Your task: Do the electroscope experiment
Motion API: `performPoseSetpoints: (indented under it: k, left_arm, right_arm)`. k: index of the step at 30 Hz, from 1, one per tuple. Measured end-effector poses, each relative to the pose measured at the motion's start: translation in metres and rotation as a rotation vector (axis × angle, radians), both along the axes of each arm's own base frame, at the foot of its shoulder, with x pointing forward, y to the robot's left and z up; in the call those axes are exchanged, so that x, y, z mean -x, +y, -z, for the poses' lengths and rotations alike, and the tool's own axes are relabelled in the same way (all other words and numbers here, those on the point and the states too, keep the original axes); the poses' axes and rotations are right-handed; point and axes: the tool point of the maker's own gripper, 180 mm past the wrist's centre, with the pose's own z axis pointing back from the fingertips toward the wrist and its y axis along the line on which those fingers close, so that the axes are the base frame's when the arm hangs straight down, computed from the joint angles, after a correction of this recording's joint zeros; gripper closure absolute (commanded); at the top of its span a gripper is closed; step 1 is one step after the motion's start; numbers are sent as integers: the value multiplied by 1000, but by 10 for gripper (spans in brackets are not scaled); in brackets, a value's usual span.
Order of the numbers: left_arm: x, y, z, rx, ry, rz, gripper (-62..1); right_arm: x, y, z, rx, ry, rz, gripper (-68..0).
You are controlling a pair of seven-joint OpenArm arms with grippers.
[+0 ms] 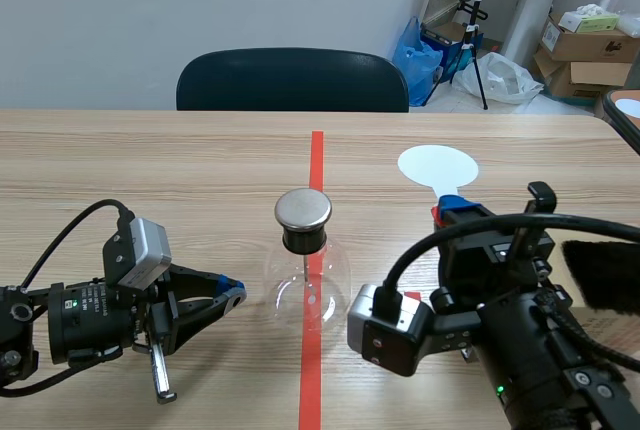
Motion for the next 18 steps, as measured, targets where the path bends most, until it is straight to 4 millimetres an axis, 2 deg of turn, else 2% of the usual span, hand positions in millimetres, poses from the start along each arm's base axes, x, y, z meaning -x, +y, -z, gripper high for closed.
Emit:
performPoseSetpoints:
  k: [8, 15, 18]
  left_arm:
    - [0, 0, 0, 0, 0, 0, -36]
    - [0, 0, 0, 0, 0, 0, -37]
    - [0, 0, 0, 0, 0, 0, -37]
  right_arm:
    - [-4, -24, -1, 4, -7, 136, -17]
    - [-4, -24, -1, 5, -7, 135, -17]
    - [-3, -16, -1, 3, -5, 87, -17]
